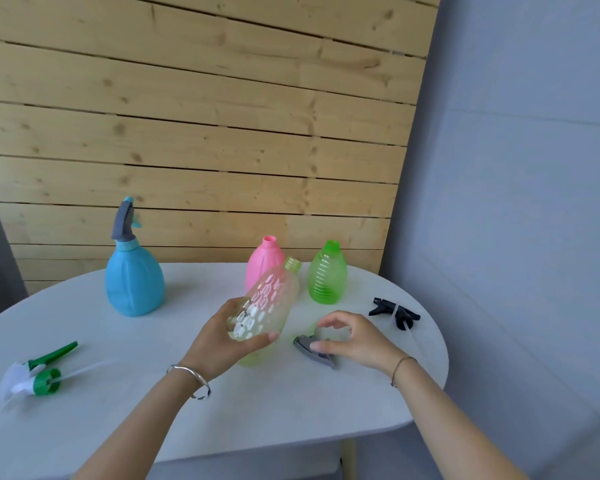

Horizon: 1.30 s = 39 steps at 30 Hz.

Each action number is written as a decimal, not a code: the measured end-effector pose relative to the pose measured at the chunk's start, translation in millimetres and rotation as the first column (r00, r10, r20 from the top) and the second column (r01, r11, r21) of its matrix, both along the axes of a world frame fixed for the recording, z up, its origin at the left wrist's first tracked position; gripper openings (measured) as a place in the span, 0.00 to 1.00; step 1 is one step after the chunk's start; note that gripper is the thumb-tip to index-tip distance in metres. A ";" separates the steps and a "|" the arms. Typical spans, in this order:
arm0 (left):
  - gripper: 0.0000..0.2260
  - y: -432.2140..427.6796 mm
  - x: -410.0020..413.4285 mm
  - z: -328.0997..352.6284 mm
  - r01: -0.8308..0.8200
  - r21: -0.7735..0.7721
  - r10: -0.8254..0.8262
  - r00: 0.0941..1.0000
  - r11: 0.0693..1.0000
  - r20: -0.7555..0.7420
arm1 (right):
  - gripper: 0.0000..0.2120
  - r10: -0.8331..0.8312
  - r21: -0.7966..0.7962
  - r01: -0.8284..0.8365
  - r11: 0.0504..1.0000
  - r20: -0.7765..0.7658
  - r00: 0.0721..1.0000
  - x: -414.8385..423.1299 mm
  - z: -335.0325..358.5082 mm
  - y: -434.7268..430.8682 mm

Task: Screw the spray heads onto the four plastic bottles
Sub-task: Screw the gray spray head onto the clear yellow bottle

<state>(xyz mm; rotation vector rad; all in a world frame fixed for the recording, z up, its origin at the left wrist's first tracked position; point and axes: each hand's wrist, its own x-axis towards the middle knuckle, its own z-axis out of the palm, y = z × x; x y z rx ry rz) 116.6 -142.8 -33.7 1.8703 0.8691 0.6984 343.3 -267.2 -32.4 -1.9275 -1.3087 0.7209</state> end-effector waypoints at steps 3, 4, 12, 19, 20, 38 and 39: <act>0.27 1.0 -7.7 0.1 -0.003 -0.001 0.003 1.000 1.000 -0.015 | 0.22 0.031 -0.067 -0.021 0.997 0.140 0.990 -1.9 -5.0 -0.6; 0.27 1.2 -9.9 0.3 -0.003 -0.002 0.003 1.000 1.000 -0.018 | 0.22 0.042 -0.089 -0.024 0.996 0.214 0.976 -2.3 -6.3 -0.8; 0.28 7.4 -30.6 5.8 -0.026 0.021 0.027 0.999 0.999 -0.045 | 0.18 -0.046 0.056 0.033 0.998 0.238 0.970 -15.7 16.8 7.0; 0.32 16.8 -44.7 4.0 -0.052 0.016 0.053 0.996 0.999 -0.075 | 0.09 0.114 0.551 0.277 0.787 -0.571 0.813 -32.5 111.2 10.8; 0.32 18.2 -45.8 3.8 -0.060 0.011 0.061 0.995 0.998 -0.074 | 0.11 0.170 0.577 0.320 0.752 -0.638 0.751 -33.7 119.5 9.9; 0.30 23.1 -55.7 0.0 -0.087 0.032 0.090 0.992 0.996 -0.093 | 0.19 0.326 0.532 0.538 0.654 -0.840 0.433 -35.6 136.3 9.4; 0.31 23.2 -55.8 -0.1 -0.087 0.037 0.090 0.991 0.996 -0.096 | 0.20 0.321 0.528 0.536 0.659 -0.842 0.434 -36.0 135.7 10.3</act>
